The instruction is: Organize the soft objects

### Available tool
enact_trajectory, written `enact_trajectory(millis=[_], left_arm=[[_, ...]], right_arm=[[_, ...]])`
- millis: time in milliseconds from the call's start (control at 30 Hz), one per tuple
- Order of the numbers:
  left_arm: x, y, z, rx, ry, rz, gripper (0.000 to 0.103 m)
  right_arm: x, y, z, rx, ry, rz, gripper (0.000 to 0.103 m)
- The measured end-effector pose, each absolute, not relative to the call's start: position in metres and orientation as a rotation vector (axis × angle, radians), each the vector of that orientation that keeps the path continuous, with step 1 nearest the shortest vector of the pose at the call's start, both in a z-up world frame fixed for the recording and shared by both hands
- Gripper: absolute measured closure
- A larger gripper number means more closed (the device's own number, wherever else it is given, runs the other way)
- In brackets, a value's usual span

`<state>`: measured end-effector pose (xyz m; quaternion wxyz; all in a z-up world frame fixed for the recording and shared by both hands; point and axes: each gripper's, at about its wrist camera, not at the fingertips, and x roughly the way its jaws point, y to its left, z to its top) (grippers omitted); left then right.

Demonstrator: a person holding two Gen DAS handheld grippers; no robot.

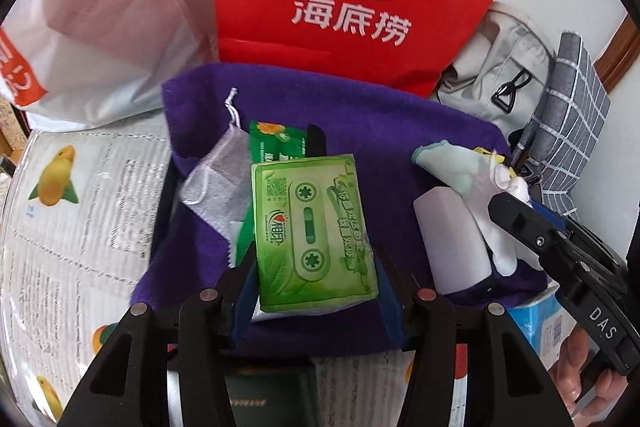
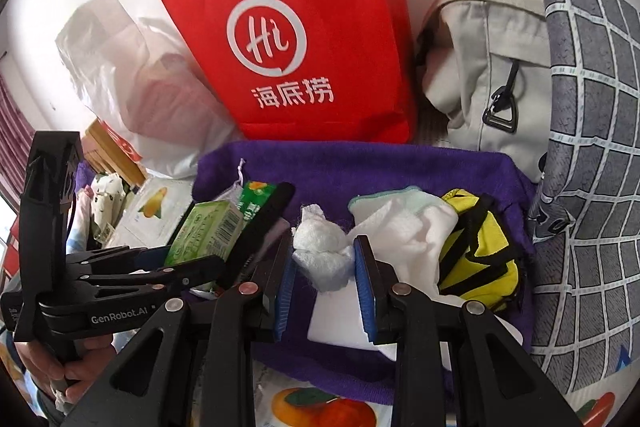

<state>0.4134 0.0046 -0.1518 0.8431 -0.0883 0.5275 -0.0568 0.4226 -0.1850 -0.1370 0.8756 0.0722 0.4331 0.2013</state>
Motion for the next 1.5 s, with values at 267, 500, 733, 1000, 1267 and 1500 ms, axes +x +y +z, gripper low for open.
enact_trajectory(millis=[267,500,733,1000,1267,1500], left_arm=[[0.422,0.001,-0.165,-0.202,1.146,-0.148,0.048],[0.416,0.005,-0.157,-0.218,1.106,-0.123,0.026],[0.393,0.016,-0.136,-0.211,1.086,-0.104,0.025],[0.341,0.027,-0.105,-0.194,1.037,-0.077,0.025],[0.265,0.019,-0.073,-0.18,0.995,-0.077,0.025],[0.185,0.002,-0.052,-0.16,0.938,-0.09,0.023]], right_arm=[[0.434,-0.186,-0.154,0.172,0.97,0.421,0.061],[0.429,-0.186,-0.148,0.189,0.973,0.424,0.028],[0.409,-0.189,-0.126,0.151,0.891,0.385,0.017],[0.364,-0.19,-0.092,0.125,0.827,0.366,0.017],[0.278,-0.193,-0.057,0.024,0.792,0.274,0.017],[0.195,-0.205,-0.043,0.016,0.782,0.17,0.007]])
